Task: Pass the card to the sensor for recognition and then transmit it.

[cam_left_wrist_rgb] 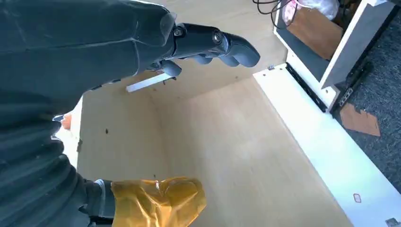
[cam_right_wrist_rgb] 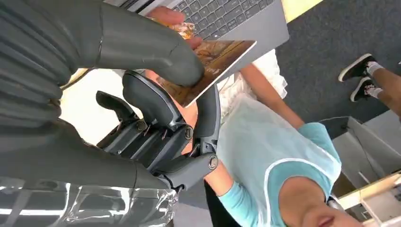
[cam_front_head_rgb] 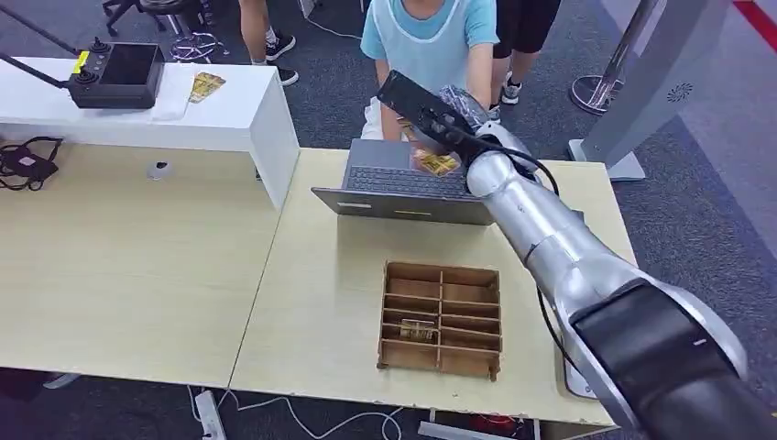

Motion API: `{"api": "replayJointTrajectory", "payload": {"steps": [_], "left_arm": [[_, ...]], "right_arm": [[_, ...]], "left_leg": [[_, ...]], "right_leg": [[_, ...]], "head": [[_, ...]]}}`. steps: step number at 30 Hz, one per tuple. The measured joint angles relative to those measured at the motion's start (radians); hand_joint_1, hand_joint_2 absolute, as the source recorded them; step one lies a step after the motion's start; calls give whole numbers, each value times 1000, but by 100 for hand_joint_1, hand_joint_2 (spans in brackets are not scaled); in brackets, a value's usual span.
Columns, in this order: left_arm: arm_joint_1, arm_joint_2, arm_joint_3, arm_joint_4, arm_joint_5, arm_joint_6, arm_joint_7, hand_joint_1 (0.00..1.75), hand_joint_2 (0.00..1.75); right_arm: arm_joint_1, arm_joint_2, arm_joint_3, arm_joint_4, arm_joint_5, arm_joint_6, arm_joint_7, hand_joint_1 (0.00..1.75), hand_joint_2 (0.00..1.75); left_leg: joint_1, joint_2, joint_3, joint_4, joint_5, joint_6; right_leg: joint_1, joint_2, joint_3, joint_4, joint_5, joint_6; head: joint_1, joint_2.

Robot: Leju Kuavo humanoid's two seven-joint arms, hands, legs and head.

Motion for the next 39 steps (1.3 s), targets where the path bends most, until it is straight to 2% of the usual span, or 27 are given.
{"api": "replayJointTrajectory", "payload": {"steps": [4, 5, 6, 13, 16, 18, 22, 26, 28, 32, 35, 37, 39], "left_arm": [[1, 0, -37, 0, 0, -8, 12, 0, 175], [1, 0, -44, 0, 0, -8, 12, 0, 175], [1, 0, -50, 0, 0, -8, 12, 0, 175], [3, 2, -72, 4, 0, -17, 20, 0, 175], [7, 4, -80, 6, 0, -23, 21, 0, 175], [10, 5, -89, 6, 0, -24, 21, 0, 175], [21, 8, -100, 8, 0, -23, 22, 0, 175], [29, 10, -106, 8, 0, -23, 20, 0, 175], [32, 10, -106, 8, 0, -23, 13, 0, 175], [41, 18, -106, 8, 0, -21, 5, 0, 175], [45, 21, -106, 8, 0, 11, 13, 0, 175], [46, 23, -100, 8, 0, 26, 15, 0, 175], [46, 24, -84, 8, 0, 26, 15, 0, 175]], "right_arm": [[0, 0, 0, 4, 10, -4, 0, 173, 175], [0, 0, -1, 5, 16, -5, 0, 17, 175], [1, 0, -2, 5, 19, -5, -1, 0, 175], [2, 0, -2, 6, 94, -29, -9, 0, 175], [4, -1, -1, -16, 149, -89, -16, 0, 175], [3, -10, 14, -41, 261, -133, 16, 0, 175], [9, -55, 51, -133, 438, -165, 42, 0, 175], [40, -120, 55, -282, 580, -256, 40, 0, 175], [91, -168, 55, -389, 649, -335, 27, 0, 175], [311, -270, 13, -697, 696, -493, -58, 0, 175], [550, -340, -39, -920, 662, -605, -142, 0, 175], [714, -377, -73, -1048, 511, -612, -266, 0, 175], [862, -402, -103, -1157, 200, -524, -422, 0, 175]], "left_leg": [[0, 0, 0, 0, 0, 0], [0, 0, 0, 0, 0, 0], [0, 0, 0, 0, 0, 0], [0, 0, 0, 0, 0, 0], [0, 1, 0, 0, 0, 0], [0, 1, 0, 0, 0, 0], [0, 1, 0, 0, 0, 0], [0, 0, 0, 1, 0, 0], [1, -1, 0, 1, 0, 0], [2, -1, 0, 0, -2, 0], [2, -4, 0, 0, -4, 1], [2, -6, -1, 0, -5, 1], [2, -6, -2, 0, -6, 1]], "right_leg": [[0, 0, 0, 0, 0, 0], [0, 0, 0, 0, 0, 0], [0, 0, 0, 0, 0, 0], [0, 0, 0, 0, 0, 0], [0, 1, -1, 0, 0, 0], [0, 1, -1, 0, 0, 0], [0, 1, -1, -1, 0, 0], [0, 0, -1, -1, 0, 0], [1, -1, 0, -2, 0, 0], [2, -2, 2, -4, 0, 0], [2, -4, 2, -5, -2, 1], [2, -6, 4, -5, -3, 2], [2, -6, 3, -5, -4, 2]], "head": [[0, 0], [0, 0], [0, 0], [0, 0], [0, 0], [0, 0], [0, 0], [0, 0], [0, 0], [0, 0], [0, 0], [0, 0], [0, 0]]}}
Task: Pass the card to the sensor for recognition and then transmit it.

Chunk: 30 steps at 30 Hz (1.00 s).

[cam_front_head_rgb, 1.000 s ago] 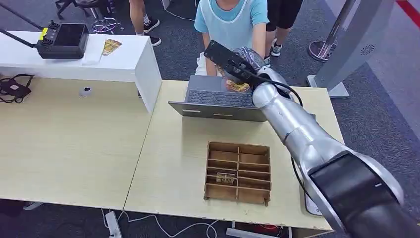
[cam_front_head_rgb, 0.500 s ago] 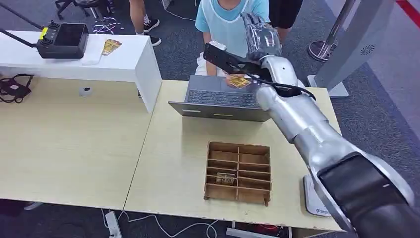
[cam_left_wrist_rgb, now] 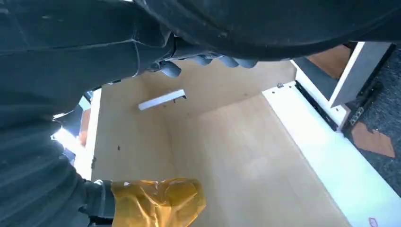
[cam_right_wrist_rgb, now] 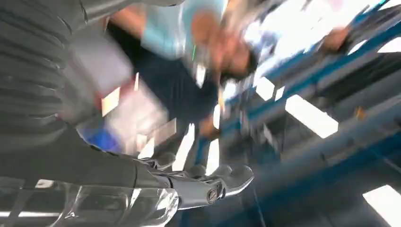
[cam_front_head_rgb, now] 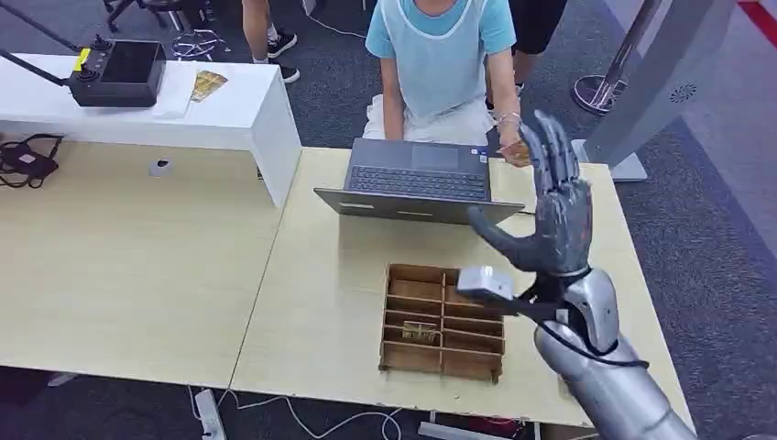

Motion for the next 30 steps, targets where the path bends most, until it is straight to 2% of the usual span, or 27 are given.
{"api": "replayJointTrajectory", "payload": {"steps": [2, 3, 5, 8, 11, 14, 18, 20, 24, 30], "left_arm": [[0, 0, 13, 0, 0, -6, 0, 0, 175], [1, 1, 20, 0, 0, -10, 0, 0, 175], [2, 1, 25, 0, 0, -15, -1, 0, 175], [1, 1, 34, 0, 0, -11, -14, 0, 175], [1, 5, 40, 0, 0, -7, -25, 0, 175], [1, 8, 43, 0, 0, -5, -27, 0, 175], [5, 15, 47, 0, 0, 2, -21, 0, 175], [5, 16, 47, 0, 0, 3, -21, 0, 175], [5, 16, 47, 0, 0, 14, -18, 0, 175], [-2, 19, 68, 0, 0, 48, -26, 0, 175]], "right_arm": [[131, -7, -46, -90, -278, 147, -98, 0, 175], [175, -8, -72, -122, -373, 229, -133, 0, 175], [252, -7, -136, -174, -573, 438, -190, 0, 175], [324, 7, -223, -214, -748, 676, -225, 0, 175], [378, 48, -281, -226, -871, 871, -226, 0, 175], [439, 107, -304, -224, -983, 1007, -225, 0, 175], [523, 217, -335, -215, -1077, 1059, -254, 0, 175], [543, 247, -343, -209, -1042, 1054, -233, 0, 175], [555, 259, -339, -154, -871, 997, -238, 0, 175], [543, 257, -304, -93, -844, 965, -259, 0, 175]], "left_leg": [[0, 2, 0, 0, -2, 0], [0, 3, 0, 0, -2, 0], [0, 3, 0, 0, -2, 0], [0, 3, 1, 0, -2, 0], [0, 5, 2, 0, -2, 0], [0, 4, 2, -1, -2, -1], [0, 4, 2, -1, -2, -1], [0, 5, 2, -1, -2, -1], [0, 5, 2, -1, -2, -1], [-1, 5, 4, -1, -2, -1]], "right_leg": [[0, 2, -1, 0, 0, 0], [0, 2, -1, 0, 0, 0], [0, 2, -1, 0, -1, 0], [0, 2, 0, 0, -1, 0], [0, 4, 0, 0, -1, -1], [0, 3, 1, 0, -1, -1], [0, 3, 0, 1, -2, -2], [0, 4, 0, 1, -2, -2], [0, 4, 1, 1, -2, -2], [-1, 4, 3, 1, -2, -2]], "head": [[0, 0], [0, 0], [0, 0], [1, 0], [0, 0], [0, 0], [0, 0], [0, 0], [0, 0], [0, 0]]}}
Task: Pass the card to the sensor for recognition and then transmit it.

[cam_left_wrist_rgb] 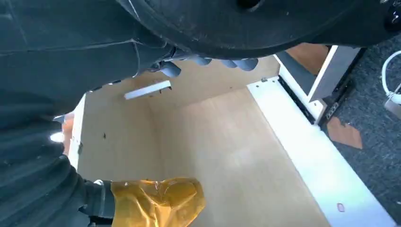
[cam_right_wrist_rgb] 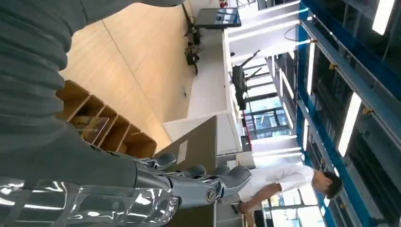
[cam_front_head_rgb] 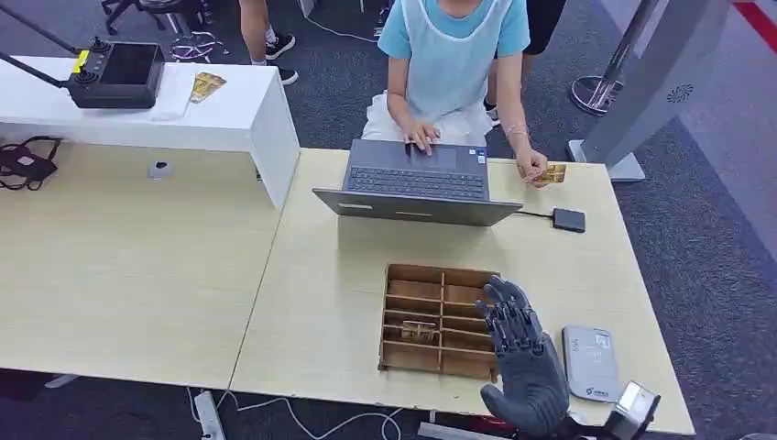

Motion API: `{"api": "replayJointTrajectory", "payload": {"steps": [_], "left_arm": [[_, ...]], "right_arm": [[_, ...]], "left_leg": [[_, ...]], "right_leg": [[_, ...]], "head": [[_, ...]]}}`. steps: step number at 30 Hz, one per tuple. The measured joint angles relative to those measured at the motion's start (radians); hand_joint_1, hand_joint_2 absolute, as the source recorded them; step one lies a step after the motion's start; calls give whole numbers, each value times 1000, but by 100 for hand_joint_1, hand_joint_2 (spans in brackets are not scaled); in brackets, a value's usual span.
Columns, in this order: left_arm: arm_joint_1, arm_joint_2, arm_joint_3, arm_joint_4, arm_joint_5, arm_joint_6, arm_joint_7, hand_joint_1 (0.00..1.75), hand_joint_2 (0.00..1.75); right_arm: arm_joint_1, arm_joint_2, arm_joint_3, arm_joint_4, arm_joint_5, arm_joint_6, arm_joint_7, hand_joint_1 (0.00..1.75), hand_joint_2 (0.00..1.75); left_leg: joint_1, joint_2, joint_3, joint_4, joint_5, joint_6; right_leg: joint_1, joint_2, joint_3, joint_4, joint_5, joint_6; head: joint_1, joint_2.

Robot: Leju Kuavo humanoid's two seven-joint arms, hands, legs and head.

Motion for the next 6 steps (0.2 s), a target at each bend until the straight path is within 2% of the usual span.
{"api": "replayJointTrajectory", "payload": {"steps": [6], "left_arm": [[-5, 2, 32, 0, 0, 23, -10, 0, 175]], "right_arm": [[-20, 17, 13, 5, -78, 9, 0, 0, 175]], "left_leg": [[0, 0, 1, 0, 0, 0]], "right_leg": [[0, 0, 0, 0, 0, 0]], "head": [[0, 0]]}}
